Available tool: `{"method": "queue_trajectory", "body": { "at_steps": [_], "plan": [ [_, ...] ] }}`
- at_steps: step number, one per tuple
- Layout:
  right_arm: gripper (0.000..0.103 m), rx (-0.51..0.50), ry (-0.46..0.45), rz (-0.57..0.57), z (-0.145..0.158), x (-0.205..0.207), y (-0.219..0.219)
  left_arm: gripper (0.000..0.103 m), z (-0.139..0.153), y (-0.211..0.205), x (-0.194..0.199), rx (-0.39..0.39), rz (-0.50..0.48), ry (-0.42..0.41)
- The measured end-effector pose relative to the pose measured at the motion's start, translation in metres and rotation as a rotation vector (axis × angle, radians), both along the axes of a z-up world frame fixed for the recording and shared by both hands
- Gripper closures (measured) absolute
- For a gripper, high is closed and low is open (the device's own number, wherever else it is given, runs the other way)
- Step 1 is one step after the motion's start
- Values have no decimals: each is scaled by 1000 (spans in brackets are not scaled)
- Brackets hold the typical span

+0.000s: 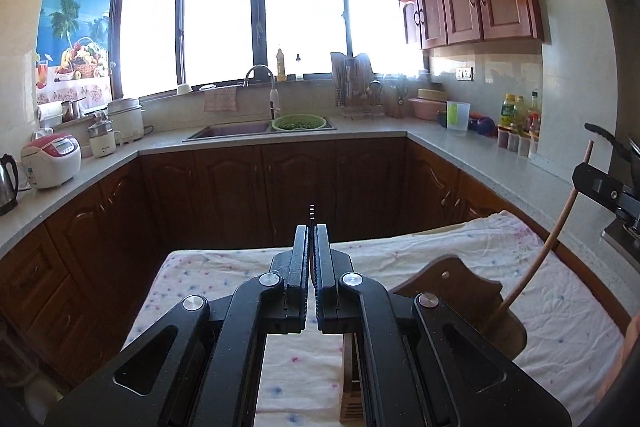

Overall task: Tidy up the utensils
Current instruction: 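Lift both held chopsticks and carry them over the wooden holder, then open both tools to drop the chopsticks into the wooden holder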

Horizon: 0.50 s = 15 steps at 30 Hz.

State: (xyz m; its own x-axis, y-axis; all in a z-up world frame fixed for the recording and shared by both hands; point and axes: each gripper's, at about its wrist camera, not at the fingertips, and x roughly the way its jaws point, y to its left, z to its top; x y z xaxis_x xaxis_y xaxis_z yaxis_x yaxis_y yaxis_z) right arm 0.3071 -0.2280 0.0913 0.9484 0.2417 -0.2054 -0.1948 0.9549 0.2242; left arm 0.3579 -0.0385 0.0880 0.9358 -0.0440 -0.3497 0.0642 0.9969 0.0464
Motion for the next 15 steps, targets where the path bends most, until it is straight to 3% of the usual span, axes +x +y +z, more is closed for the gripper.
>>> {"method": "queue_trajectory", "body": {
  "at_steps": [6, 15],
  "plan": [
    [97, 6, 45, 5, -29, 11, 2, 100, -27, -8, 8, 7, -33, 75],
    [97, 43, 105, 10, -29, 20, -10, 100, -25, -14, 12, 12, -64, 109]
  ]
}}
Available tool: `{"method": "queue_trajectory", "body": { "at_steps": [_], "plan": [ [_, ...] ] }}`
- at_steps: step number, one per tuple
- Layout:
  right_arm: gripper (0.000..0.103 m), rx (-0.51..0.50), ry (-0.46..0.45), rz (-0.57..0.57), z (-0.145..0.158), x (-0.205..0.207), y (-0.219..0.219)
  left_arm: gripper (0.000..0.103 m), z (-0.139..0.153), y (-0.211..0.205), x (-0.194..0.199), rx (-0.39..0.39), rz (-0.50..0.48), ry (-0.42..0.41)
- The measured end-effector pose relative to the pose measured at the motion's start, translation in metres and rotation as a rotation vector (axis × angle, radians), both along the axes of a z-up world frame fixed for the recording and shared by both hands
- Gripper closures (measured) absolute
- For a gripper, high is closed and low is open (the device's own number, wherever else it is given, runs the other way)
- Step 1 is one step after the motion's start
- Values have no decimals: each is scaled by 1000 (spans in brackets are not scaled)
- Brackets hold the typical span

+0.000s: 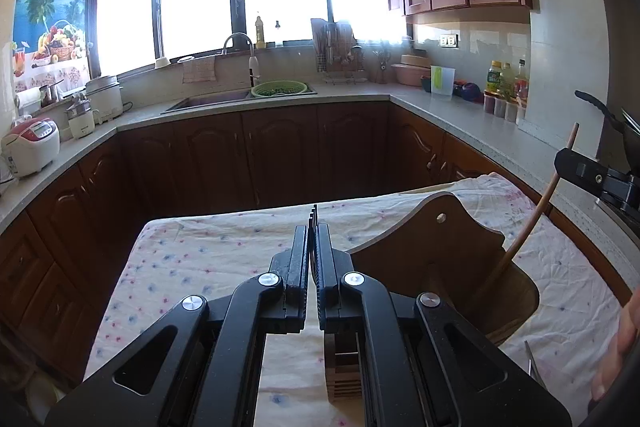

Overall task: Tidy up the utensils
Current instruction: 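Open both tools to drop the chopsticks into the wooden holder, then move both open tools back down to the loose utensils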

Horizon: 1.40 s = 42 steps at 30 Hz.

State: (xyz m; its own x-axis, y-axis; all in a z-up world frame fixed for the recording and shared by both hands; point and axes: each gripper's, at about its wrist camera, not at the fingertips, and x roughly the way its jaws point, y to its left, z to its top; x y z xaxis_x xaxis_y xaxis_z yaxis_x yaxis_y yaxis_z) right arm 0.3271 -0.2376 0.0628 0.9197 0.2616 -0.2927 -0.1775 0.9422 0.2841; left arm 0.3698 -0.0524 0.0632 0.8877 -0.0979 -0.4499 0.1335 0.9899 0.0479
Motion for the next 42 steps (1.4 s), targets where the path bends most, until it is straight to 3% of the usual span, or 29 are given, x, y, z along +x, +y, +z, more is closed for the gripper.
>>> {"method": "queue_trajectory", "body": {
  "at_steps": [3, 4, 6, 7, 8, 9, 10, 12, 13, 15, 23, 29, 33, 35, 39, 42],
  "plan": [
    [96, 8, 16, -4, 0, 1, -2, 99, 0, -2, 0, 0, -11, 19],
    [92, 14, 21, -2, 0, 1, -3, 94, 1, -2, 0, -5, -14, 33],
    [86, 25, 26, -3, 1, -1, -6, 70, 3, -1, -4, -12, -5, 39],
    [67, 33, 23, 3, 4, -3, -7, 51, 6, 1, -9, -17, 6, 28],
    [54, 40, 16, 8, 6, -7, -9, 41, 10, 3, -15, -25, 16, 10],
    [30, 49, 4, 12, 9, -12, -11, 39, 13, 6, -22, -33, 22, -4],
    [20, 58, -15, 13, 13, -19, -14, 33, 16, 10, -28, -41, 27, -10],
    [15, 61, -43, 9, 20, -34, -19, 18, 21, 19, -40, -57, 48, -11],
    [6, 63, -42, 5, 21, -40, -22, 10, 22, 24, -49, -66, 66, -16],
    [1, 75, -35, 3, 22, -55, -31, 7, 21, 36, -68, -84, 86, -22],
    [0, 68, 88, -72, -14, -117, -70, 4, -16, 69, -136, -127, 115, 89],
    [3, -23, 238, -98, -60, -150, -74, 4, -57, 68, -171, -152, 107, 209],
    [38, -39, 343, -26, -89, -157, -52, 4, -74, 63, -180, -164, 103, 269],
    [43, -70, 383, 31, -103, -157, -32, 4, -79, 61, -182, -173, 95, 292],
    [62, -173, 456, 117, -128, -152, 5, 4, -80, 57, -188, -158, 79, 297],
    [70, -270, 490, 107, -142, -152, 11, 4, -80, 56, -191, -155, 71, 295]
  ]
}}
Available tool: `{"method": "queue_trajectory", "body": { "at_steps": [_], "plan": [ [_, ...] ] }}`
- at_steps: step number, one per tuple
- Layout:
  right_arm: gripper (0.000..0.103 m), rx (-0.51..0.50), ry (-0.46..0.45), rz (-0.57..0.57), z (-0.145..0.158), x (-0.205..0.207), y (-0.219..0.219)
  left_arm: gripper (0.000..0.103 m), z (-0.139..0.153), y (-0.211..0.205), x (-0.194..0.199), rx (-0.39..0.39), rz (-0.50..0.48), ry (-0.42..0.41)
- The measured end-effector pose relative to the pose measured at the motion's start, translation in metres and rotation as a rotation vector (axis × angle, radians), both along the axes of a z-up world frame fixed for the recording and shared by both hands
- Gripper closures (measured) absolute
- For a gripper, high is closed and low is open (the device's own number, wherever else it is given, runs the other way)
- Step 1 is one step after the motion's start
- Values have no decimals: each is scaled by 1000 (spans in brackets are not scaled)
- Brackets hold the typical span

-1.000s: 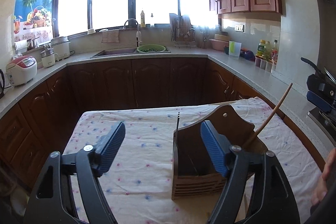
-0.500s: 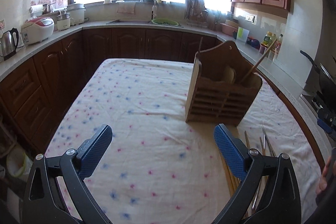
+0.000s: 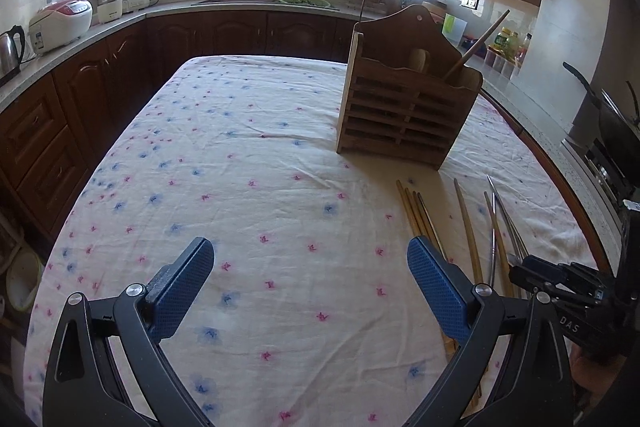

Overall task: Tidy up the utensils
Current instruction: 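Move both open tools back down to the loose utensils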

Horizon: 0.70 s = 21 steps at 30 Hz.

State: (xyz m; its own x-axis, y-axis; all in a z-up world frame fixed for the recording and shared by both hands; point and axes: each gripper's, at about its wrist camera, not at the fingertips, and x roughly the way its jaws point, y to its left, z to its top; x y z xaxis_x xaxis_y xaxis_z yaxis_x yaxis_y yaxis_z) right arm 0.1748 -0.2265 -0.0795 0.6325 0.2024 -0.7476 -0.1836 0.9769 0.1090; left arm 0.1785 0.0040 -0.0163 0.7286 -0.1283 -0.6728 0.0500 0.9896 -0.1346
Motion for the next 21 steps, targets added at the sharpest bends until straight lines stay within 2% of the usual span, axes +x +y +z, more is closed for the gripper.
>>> {"method": "queue_trajectory", "body": {
  "at_steps": [2, 3, 8, 11, 15, 16, 18, 20, 21],
  "plan": [
    [75, -65, 25, -13, -6, -3, -5, 4, -1, 1, 0, -2, -2, 6],
    [76, -61, 26, -10, -8, -5, -12, 4, -2, 1, 0, -4, -2, 12],
    [75, -118, 42, -52, -2, -14, -40, 4, -8, 3, 0, -18, -7, 35],
    [72, -19, 17, -73, 8, -12, -52, 4, -10, -1, 1, -21, -10, 42],
    [74, 82, 2, -32, 18, 8, -33, 4, -12, -11, 5, -22, -36, 67],
    [77, 77, 16, -34, 14, 20, -27, 4, -12, -13, 6, -20, -43, 74],
    [77, 43, 55, -64, 2, 40, -21, 4, -13, -14, 5, -15, -48, 77],
    [77, 76, 88, -93, -9, 57, -24, 4, -13, -13, 6, -14, -42, 80],
    [76, 106, 75, -101, -8, 62, -27, 4, -14, -12, 6, -19, -39, 83]
  ]
}}
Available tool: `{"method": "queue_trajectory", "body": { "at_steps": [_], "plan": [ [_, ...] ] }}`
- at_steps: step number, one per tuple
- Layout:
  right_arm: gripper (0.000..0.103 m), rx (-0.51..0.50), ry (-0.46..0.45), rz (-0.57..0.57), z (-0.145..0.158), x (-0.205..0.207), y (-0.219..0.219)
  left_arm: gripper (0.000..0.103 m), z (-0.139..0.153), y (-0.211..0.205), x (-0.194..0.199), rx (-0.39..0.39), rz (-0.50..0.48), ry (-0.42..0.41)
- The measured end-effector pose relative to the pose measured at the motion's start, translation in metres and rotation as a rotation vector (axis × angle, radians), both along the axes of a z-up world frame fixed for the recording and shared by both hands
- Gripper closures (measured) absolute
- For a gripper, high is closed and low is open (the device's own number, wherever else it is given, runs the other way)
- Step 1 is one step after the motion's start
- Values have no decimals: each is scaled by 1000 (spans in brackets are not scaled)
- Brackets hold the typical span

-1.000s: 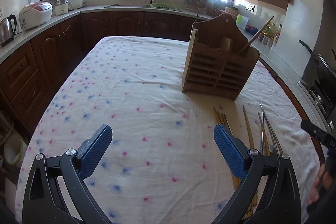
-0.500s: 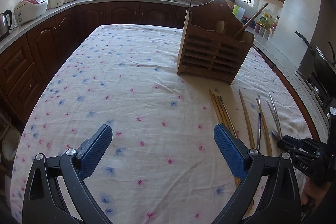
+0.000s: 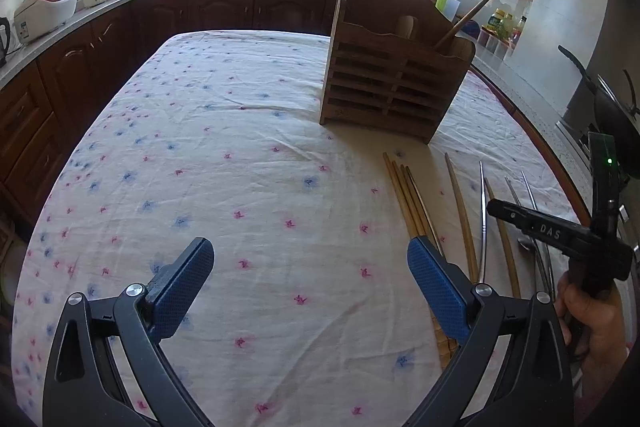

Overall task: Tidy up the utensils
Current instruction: 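Move both open tools back down to the loose utensils, then close the left tool on a wooden chopstick while the right tool grasps a chopstick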

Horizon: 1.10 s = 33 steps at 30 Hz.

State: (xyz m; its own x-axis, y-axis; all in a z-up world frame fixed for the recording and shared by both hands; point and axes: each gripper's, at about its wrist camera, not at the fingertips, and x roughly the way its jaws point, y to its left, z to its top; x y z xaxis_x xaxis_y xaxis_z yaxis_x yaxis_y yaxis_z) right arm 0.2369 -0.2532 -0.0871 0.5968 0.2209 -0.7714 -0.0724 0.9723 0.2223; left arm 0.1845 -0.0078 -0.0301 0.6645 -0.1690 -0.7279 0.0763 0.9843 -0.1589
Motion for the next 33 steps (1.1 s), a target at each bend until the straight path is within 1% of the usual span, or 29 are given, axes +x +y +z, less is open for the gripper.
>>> {"method": "queue_trajectory", "body": {
  "at_steps": [1, 3, 5, 6, 7, 9, 10, 12, 13, 14, 15, 17, 19, 21, 22, 25, 27, 29, 30, 31, 33],
  "plan": [
    [74, 29, 9, -9, 0, 6, -2, 4, -1, 1, 1, -5, 3, 4],
    [74, 71, 1, -21, 3, 11, -3, 4, -3, 3, 2, -11, 7, 13],
    [74, 55, -40, -18, 11, 10, 3, 4, -4, 3, 3, -11, 7, 15],
    [74, 57, -63, -2, 15, 7, 7, 4, -4, 2, 4, -8, 5, 18],
    [74, 38, -71, 15, 17, 6, 13, 4, -5, 1, 4, -6, 3, 21],
    [76, -31, -43, 67, 13, 7, 27, 4, -7, 0, 5, -6, -3, 27],
    [79, -45, -12, 85, 8, 6, 31, 4, -7, 0, 5, -6, -6, 29],
    [81, -70, 0, 96, 3, -2, 29, 4, -6, 0, 5, -3, -10, 25],
    [82, -51, 32, 111, -3, -6, 25, 4, -6, 0, 5, -4, -12, 25],
    [84, -32, 17, 121, -3, -14, 21, 4, -6, 0, 5, -8, -15, 28],
    [87, -37, 17, 137, -3, -22, 19, 4, -7, -1, 6, -12, -19, 31],
    [87, -68, 31, 185, 0, -39, 19, 4, -8, -5, 9, -21, -34, 38],
    [88, -76, 53, 226, 2, -49, 19, 4, -8, -13, 16, -27, -59, 42],
    [87, -43, 67, 211, 4, -49, 13, 4, -11, -25, 28, -32, -98, 62],
    [84, -24, 56, 193, 7, -45, 9, 5, -12, -32, 37, -30, -113, 75],
    [84, 17, 13, 123, 12, -27, 3, 14, -16, -52, 65, -10, -135, 95],
    [84, 44, 11, 80, 9, -9, 0, 23, -22, -65, 84, 13, -157, 122],
    [84, 51, 27, 50, 3, 6, -2, 48, -32, -76, 98, 76, -167, 154],
    [84, 59, 35, 38, -1, 10, -4, 48, -35, -78, 101, 95, -172, 151],
    [86, 70, 38, 32, -3, 13, -6, 51, -36, -79, 102, 119, -177, 139],
    [86, 76, 39, 33, -2, 14, -9, 54, -38, -77, 99, 139, -199, 133]
  ]
}}
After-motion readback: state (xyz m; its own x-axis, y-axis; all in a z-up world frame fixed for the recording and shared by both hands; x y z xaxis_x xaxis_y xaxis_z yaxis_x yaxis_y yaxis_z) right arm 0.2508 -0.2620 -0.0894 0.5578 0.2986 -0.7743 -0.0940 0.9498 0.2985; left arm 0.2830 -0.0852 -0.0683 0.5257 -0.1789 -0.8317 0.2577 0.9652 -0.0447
